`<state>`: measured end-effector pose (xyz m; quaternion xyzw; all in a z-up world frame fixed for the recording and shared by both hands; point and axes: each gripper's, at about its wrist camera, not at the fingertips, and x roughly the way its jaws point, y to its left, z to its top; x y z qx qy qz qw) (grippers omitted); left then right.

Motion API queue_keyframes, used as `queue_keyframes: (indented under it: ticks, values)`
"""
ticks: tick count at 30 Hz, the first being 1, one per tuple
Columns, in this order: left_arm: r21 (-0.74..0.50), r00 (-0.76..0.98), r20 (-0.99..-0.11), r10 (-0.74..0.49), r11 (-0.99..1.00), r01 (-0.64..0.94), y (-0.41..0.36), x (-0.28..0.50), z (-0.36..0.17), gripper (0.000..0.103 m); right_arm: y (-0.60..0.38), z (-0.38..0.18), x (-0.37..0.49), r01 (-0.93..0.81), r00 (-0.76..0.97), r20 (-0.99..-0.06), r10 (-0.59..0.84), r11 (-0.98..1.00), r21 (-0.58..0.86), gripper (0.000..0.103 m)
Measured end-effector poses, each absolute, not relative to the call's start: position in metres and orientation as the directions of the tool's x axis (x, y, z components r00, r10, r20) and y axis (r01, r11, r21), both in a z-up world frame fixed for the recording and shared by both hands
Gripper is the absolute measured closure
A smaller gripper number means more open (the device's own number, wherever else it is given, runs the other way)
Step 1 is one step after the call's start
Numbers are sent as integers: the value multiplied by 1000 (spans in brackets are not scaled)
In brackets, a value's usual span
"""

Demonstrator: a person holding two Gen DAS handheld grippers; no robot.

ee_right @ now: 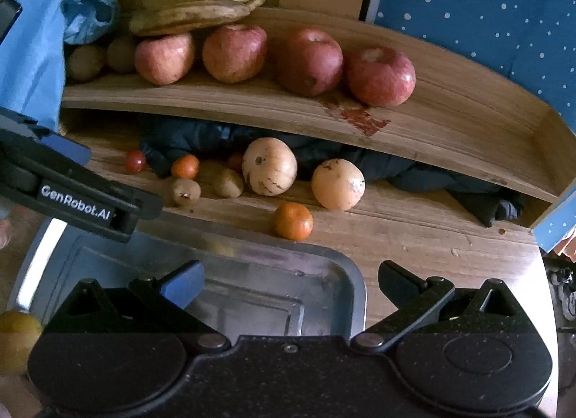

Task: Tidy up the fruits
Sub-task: 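Reach the left tool to a kiwi while the right tool reaches an orange, then close the left tool on the kiwi while the right tool closes on the orange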

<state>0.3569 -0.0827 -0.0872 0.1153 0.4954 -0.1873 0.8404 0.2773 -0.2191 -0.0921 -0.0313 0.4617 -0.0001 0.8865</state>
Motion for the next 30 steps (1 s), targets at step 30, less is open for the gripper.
queue_keyframes:
  ticks: [30]
  values:
    - [-86,393,-889,-236,928,363,-87,382,-109,8,-234,-124,322,-28,584,-811,28,1000,14,20]
